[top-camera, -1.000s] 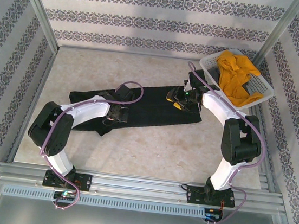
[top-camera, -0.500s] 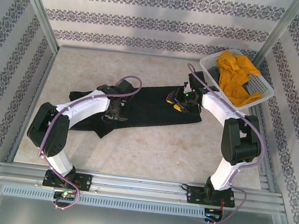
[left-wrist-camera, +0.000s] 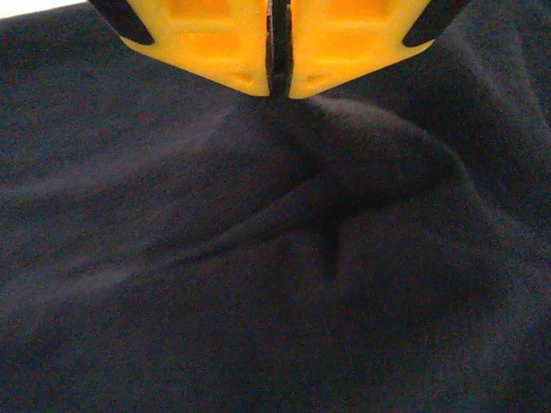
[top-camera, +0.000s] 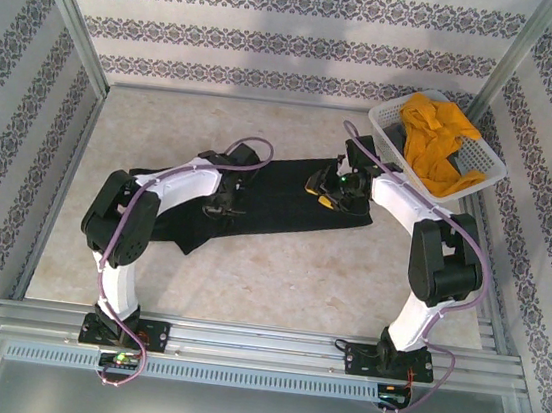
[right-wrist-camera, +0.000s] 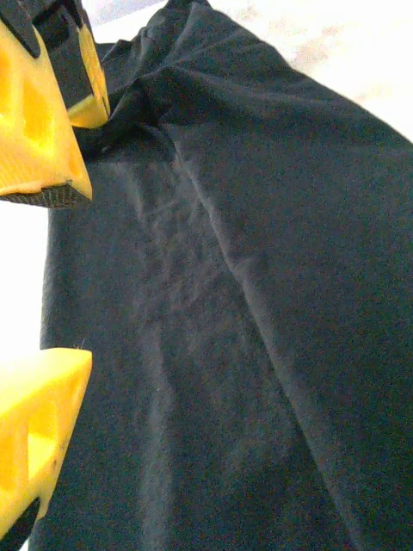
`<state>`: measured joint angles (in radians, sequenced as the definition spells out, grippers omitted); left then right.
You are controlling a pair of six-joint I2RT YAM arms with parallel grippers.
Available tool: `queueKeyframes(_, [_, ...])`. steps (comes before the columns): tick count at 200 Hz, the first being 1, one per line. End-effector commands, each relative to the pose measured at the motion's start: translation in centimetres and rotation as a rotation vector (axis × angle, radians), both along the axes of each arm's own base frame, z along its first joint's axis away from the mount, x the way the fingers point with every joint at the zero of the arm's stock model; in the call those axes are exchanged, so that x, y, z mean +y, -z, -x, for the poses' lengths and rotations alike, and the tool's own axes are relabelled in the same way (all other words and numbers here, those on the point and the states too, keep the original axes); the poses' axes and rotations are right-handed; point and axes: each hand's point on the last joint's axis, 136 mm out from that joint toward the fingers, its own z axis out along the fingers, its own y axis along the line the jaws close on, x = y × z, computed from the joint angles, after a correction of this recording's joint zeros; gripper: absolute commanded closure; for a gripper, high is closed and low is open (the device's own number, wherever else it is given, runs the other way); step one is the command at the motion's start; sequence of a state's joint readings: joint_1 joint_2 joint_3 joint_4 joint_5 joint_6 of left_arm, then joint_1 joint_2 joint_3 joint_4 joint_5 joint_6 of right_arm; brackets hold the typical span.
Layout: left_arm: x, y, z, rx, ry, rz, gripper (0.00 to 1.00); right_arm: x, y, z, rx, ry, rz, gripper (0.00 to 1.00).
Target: Fold and stack the t-shirts
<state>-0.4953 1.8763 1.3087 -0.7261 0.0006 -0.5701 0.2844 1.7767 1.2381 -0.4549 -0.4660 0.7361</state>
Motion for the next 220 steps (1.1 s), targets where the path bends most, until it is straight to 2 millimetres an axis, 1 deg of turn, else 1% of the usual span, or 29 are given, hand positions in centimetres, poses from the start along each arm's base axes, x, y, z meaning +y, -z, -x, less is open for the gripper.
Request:
queueKeyframes(1, [0.0,0.7,0.5,-0.001,-0.056,0.05,0.88,0.5,-0.7,0.5,-0.019,0.001,-0.021,0.52])
queueKeyframes(30, [-0.1,2.6,1.8,0.01,-0.096,0.102,0.88,0.6,0.0,0.9,-0.005,0.001,-0.02,0.53])
queueKeyframes(44, [-0.5,2.6,1.8,-0.01,-0.105,0.146,0.87,0.6,0.2,0.9,-0.002,-0.001,-0.019,0.53])
queueKeyframes(56, [-0.8,2.1,1.7,-0.03,-0.108,0.17,0.85,0.6,0.3,0.9,0.0,-0.003,-0.018,0.53])
queueKeyframes(71, [-0.8,0.5,1.4,-0.07,-0.113,0.188,0.78,0.6,0.2,0.9,-0.002,-0.006,-0.016,0.53])
queueKeyframes(84, [0.0,-1.3,1.3,-0.114,-0.141,0.185,0.65,0.5,0.0,0.9,-0.011,-0.005,-0.01,0.53])
queueKeyframes(90, [0.5,-2.2,1.3,-0.136,-0.159,0.186,0.59,0.4,-0.1,0.9,-0.018,-0.005,-0.008,0.53])
queueKeyframes(96, [1.2,-3.0,1.3,-0.156,-0.181,0.189,0.57,0.3,-0.2,1.0,-0.024,-0.003,-0.003,0.53])
queueKeyframes(102, [1.9,-3.7,1.5,-0.173,-0.202,0.19,0.56,0.2,-0.3,1.1,-0.031,-0.003,0.001,0.53])
queueKeyframes(114, [3.9,-4.8,1.9,-0.195,-0.262,0.19,0.56,0.1,-0.5,1.2,-0.041,-0.003,0.0,0.53])
queueKeyframes(127, [6.6,-5.1,2.7,-0.206,-0.328,0.193,0.57,0.4,-0.5,1.5,-0.054,-0.016,-0.015,0.53])
queueKeyframes(139, [9.0,-4.6,3.4,-0.205,-0.398,0.214,0.57,1.2,-0.7,1.6,-0.072,-0.042,-0.053,0.52])
queueKeyframes(149, [11.3,-4.0,3.9,-0.193,-0.47,0.234,0.57,2.4,-1.0,1.8,-0.087,-0.082,-0.107,0.52])
queueKeyframes(166, [14.2,-3.1,4.1,-0.202,-0.558,0.285,0.56,4.6,-2.0,2.1,-0.121,-0.154,-0.18,0.51])
queueKeyframes(187, [16.6,-2.2,3.2,-0.235,-0.601,0.332,0.54,7.1,-3.1,2.8,-0.138,-0.242,-0.262,0.49])
queueKeyframes(194, [16.9,-1.9,2.8,-0.241,-0.599,0.347,0.53,7.8,-3.2,3.0,-0.134,-0.263,-0.283,0.48])
queueKeyframes(205, [17.7,-1.6,2.3,-0.249,-0.603,0.35,0.53,8.5,-3.2,3.2,-0.122,-0.28,-0.296,0.48])
queueKeyframes(220, [18.4,-0.8,2.3,-0.226,-0.615,0.349,0.53,8.8,-3.0,3.2,-0.11,-0.28,-0.299,0.48])
